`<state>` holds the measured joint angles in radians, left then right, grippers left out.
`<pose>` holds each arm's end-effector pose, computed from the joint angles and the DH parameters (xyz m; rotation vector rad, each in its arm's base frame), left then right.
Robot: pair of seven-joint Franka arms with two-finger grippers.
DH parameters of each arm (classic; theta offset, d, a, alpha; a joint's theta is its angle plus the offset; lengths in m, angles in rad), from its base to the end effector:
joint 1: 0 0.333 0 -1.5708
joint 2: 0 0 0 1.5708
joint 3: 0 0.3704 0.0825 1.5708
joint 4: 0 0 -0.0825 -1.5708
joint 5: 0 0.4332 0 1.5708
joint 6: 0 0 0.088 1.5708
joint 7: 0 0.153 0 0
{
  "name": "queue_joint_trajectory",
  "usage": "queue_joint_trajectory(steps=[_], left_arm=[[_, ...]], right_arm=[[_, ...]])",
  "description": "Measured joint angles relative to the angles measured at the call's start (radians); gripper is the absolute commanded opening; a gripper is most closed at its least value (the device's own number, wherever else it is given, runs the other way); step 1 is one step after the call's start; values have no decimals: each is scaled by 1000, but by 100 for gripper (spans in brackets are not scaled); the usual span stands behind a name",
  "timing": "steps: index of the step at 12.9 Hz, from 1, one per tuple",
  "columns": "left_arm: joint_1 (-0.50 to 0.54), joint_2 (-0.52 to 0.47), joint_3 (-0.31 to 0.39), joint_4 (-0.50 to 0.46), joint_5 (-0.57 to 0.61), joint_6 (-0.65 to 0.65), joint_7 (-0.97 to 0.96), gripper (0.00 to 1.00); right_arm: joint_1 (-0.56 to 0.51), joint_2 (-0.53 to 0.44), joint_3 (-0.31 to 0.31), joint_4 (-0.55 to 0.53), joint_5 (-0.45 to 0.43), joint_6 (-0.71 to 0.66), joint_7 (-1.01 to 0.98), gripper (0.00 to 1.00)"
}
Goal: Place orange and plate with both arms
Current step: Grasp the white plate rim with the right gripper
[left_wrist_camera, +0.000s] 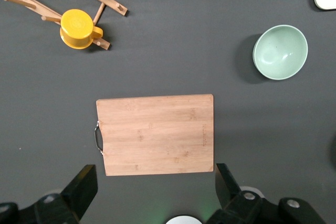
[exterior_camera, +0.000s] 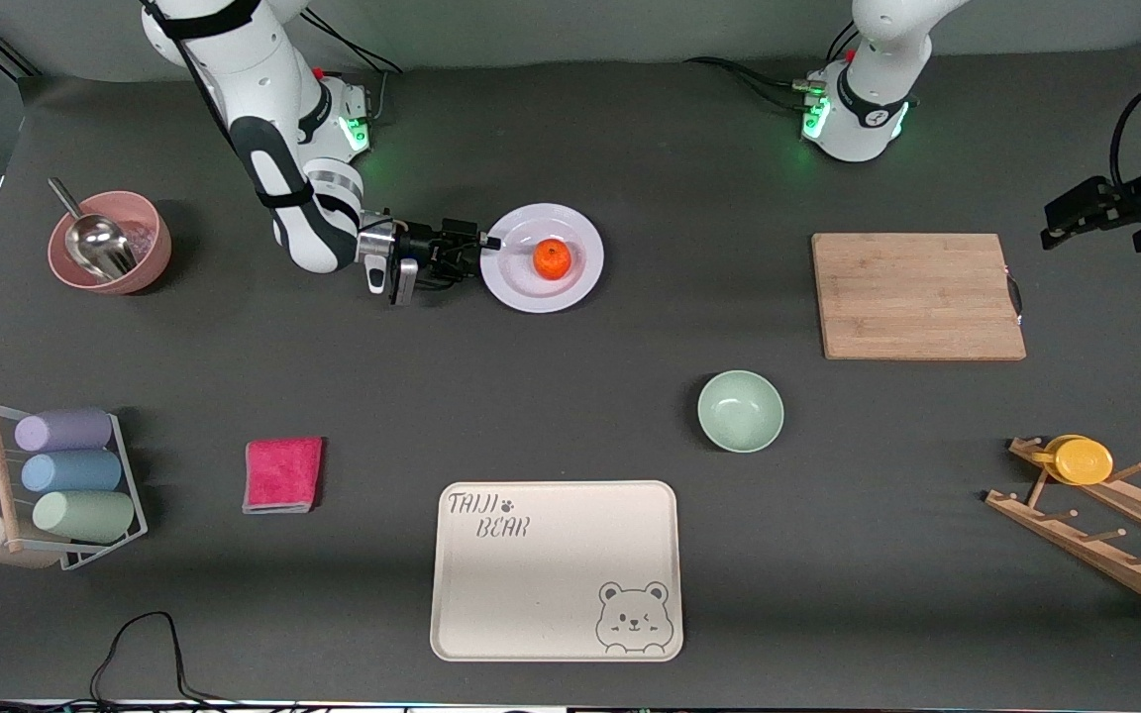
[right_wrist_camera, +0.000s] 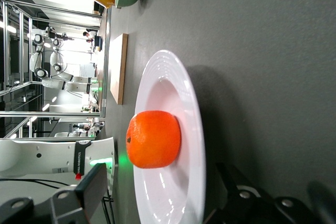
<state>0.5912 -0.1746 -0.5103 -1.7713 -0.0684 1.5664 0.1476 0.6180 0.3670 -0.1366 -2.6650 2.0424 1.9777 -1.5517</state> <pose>0.5427 0.0129 0.6144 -3.1289 0.0884 0.0839 0.3169 0.2625 0.0892 -1.9664 -0.0820 -0.0945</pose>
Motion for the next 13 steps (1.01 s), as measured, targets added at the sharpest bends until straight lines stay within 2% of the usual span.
queue_joint_trajectory(steps=[2, 5, 7, 13], left_arm=[[0, -9, -5, -5, -2, 1, 0, 100], [0, -8, -4, -6, -3, 6, 0, 100], [0, -7, -4, -8, -3, 6, 0, 100], [0, -1, -3, -13, -3, 13, 0, 100]], right_arm=[[5, 19, 0, 10, 18, -4, -11, 43], [17, 42, 0, 24, 30, -6, -41, 20], [19, 51, 0, 28, 32, -6, -50, 0], [20, 60, 0, 35, 33, -4, -33, 0]])
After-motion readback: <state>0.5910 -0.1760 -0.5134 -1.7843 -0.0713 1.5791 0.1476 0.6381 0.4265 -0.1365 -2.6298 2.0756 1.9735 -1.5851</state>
